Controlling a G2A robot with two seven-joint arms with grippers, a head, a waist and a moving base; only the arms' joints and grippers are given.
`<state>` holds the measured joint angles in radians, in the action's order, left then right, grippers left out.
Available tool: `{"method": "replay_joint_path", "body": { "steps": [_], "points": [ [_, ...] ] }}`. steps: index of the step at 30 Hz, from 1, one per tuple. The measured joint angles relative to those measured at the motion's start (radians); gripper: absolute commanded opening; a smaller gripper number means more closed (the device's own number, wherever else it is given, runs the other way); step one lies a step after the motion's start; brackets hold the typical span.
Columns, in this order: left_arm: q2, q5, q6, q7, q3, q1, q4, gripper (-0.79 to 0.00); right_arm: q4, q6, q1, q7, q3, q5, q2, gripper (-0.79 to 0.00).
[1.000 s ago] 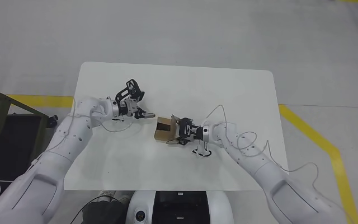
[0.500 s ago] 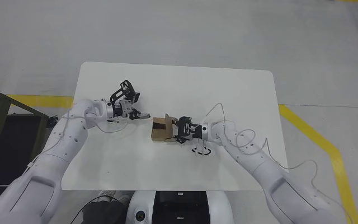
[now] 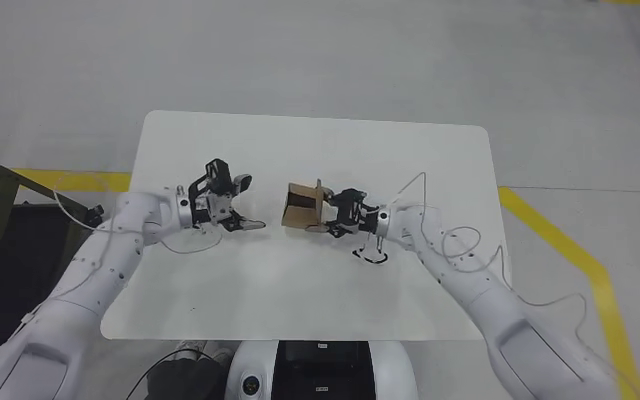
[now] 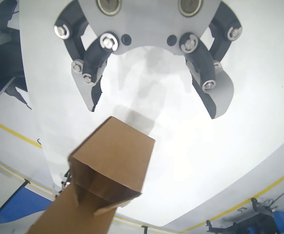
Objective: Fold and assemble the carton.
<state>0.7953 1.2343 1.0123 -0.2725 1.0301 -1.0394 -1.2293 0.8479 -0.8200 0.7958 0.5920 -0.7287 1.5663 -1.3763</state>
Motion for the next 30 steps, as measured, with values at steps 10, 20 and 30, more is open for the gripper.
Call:
{"method": "replay_joint_path", "body": {
  "steps": [10,20,30],
  "points": [
    [-0.072,0.276,0.000,-0.357,0.053,-0.093,-0.148,0.000,0.178,-0.030,0.063,-0.139,-0.082,-0.038,0.041,-0.468],
    [-0.038,0.247,-0.024,-0.294,-0.016,-0.027,-0.115,0.000,0.329,-0.059,0.132,-0.247,-0.116,-0.058,0.065,-0.453],
    [-0.007,0.264,0.000,-0.260,-0.090,0.019,-0.103,0.000,0.399,-0.053,0.175,-0.261,-0.143,-0.073,0.079,-0.449]
  ]
}}
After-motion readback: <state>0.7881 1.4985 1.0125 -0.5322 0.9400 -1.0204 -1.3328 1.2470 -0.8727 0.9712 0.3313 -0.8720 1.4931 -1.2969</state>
